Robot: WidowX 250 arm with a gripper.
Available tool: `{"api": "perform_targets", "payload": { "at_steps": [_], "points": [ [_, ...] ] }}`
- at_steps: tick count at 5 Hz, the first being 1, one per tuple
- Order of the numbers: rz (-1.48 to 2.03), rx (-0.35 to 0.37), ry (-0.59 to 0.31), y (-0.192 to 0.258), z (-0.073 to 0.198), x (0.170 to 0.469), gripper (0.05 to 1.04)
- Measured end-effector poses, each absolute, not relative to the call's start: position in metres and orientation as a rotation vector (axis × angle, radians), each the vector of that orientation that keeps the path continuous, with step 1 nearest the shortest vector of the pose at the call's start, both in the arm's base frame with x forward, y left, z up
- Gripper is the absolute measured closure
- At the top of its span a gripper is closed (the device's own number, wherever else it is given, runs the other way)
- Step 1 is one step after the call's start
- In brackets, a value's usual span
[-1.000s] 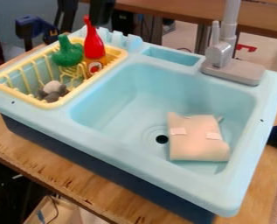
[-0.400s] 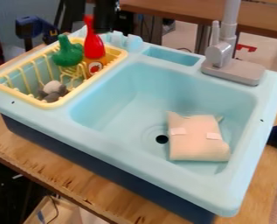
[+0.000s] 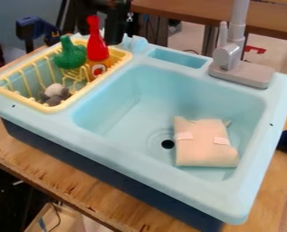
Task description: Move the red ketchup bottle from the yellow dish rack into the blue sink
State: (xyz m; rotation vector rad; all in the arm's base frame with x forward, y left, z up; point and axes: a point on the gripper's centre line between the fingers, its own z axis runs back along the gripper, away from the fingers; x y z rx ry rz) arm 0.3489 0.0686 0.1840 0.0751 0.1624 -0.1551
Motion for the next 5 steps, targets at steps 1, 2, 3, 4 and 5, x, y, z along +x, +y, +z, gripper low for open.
{"api": "perform_targets", "payload": {
  "at_steps": [1,2,3,4,5],
  "points": [
    [-0.141,0.065,0.169,0.067,0.182,0.349,0.413],
    [-0.127,0.066,0.178,0.071,0.182,0.351,0.663],
    [-0.107,0.060,0.187,0.074,0.183,0.349,0.723],
    [-0.084,0.075,0.206,0.076,0.188,0.343,0.723],
    [-0.080,0.098,0.158,0.075,0.212,0.335,0.723]
  ]
}}
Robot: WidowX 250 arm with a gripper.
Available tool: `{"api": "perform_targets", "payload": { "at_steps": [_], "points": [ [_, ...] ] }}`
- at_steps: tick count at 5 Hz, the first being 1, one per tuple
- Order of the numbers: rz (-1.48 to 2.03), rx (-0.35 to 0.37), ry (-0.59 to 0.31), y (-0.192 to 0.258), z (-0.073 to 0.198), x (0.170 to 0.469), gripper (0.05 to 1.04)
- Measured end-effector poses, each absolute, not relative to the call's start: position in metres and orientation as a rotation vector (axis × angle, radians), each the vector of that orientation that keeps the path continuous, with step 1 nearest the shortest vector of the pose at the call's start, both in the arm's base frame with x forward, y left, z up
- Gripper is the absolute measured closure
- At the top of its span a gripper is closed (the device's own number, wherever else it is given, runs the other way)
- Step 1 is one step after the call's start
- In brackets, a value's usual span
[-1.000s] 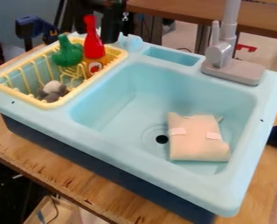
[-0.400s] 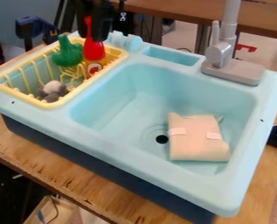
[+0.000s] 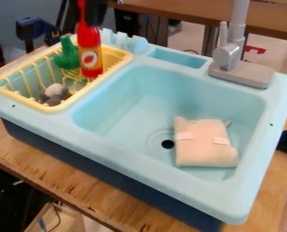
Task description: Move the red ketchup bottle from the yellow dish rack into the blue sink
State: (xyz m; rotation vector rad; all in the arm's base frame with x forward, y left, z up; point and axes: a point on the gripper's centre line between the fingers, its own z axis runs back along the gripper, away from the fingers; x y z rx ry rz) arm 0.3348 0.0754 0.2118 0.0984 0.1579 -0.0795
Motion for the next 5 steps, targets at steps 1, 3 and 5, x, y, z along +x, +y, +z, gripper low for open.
{"api": "perform_targets", "payload": {
  "at_steps": [1,3,5],
  "points": [
    [-0.066,0.132,0.150,0.068,0.222,0.323,0.723],
    [-0.180,0.105,0.123,0.013,0.228,0.311,0.723],
    [-0.262,0.110,0.144,-0.026,0.214,0.316,0.723]
  ]
}}
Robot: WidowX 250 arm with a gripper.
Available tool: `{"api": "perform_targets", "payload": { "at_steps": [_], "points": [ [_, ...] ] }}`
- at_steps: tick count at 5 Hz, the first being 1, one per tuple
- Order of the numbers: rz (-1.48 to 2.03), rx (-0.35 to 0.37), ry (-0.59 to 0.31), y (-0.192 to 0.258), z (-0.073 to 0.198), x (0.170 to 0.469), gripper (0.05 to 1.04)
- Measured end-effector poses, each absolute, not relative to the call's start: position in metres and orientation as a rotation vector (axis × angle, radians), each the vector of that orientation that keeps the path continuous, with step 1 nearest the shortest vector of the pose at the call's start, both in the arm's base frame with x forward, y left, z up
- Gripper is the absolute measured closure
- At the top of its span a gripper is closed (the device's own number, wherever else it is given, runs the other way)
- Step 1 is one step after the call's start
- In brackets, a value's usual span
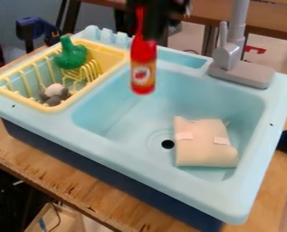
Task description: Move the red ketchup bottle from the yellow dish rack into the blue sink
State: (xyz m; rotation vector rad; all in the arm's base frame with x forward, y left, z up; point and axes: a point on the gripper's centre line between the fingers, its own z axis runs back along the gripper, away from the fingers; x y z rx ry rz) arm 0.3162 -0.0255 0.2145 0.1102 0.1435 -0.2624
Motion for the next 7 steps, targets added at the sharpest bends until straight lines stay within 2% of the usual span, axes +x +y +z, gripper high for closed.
{"api": "perform_targets", "payload": {
  "at_steps": [1,2,3,4,5,6,7],
  "points": [
    [-0.272,0.109,0.201,-0.027,0.186,0.328,0.723],
    [-0.277,0.076,0.216,-0.027,0.169,0.339,0.723],
    [-0.272,0.068,0.229,-0.022,0.157,0.344,0.723],
    [-0.267,0.088,0.202,-0.019,0.158,0.349,0.723],
    [-0.270,0.106,0.190,-0.017,0.156,0.351,0.679],
    [-0.276,0.085,0.188,-0.020,0.146,0.350,0.366],
    [-0.261,0.060,0.166,-0.021,0.153,0.348,0.103]
  ]
}}
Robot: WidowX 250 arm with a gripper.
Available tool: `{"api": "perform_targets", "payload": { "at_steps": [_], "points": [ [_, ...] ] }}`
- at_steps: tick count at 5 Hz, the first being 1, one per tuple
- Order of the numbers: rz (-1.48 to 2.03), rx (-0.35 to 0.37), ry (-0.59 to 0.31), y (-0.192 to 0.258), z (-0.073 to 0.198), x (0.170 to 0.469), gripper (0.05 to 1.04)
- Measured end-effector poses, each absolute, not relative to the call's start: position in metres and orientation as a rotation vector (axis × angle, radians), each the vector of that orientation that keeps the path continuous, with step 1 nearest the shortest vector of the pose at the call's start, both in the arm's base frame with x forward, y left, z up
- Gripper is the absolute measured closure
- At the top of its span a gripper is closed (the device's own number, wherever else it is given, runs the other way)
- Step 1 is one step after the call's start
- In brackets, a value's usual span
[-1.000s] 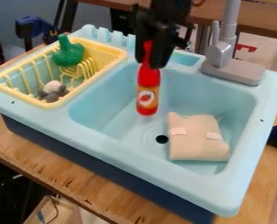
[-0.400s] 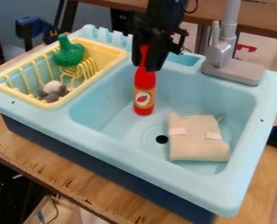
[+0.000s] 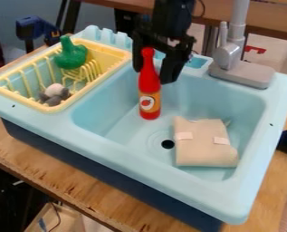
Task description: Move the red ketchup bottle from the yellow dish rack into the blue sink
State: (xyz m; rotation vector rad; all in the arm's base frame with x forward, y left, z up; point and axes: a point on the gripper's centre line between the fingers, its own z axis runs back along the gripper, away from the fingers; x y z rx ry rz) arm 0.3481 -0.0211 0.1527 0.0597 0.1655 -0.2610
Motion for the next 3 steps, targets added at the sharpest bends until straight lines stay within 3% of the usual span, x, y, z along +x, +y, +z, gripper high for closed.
{"api": "perform_targets", "payload": {
  "at_steps": [2,3],
  "points": [
    [-0.221,0.079,0.030,-0.015,0.201,0.320,0.083],
    [-0.189,0.116,-0.002,-0.007,0.229,0.289,0.083]
  ]
}}
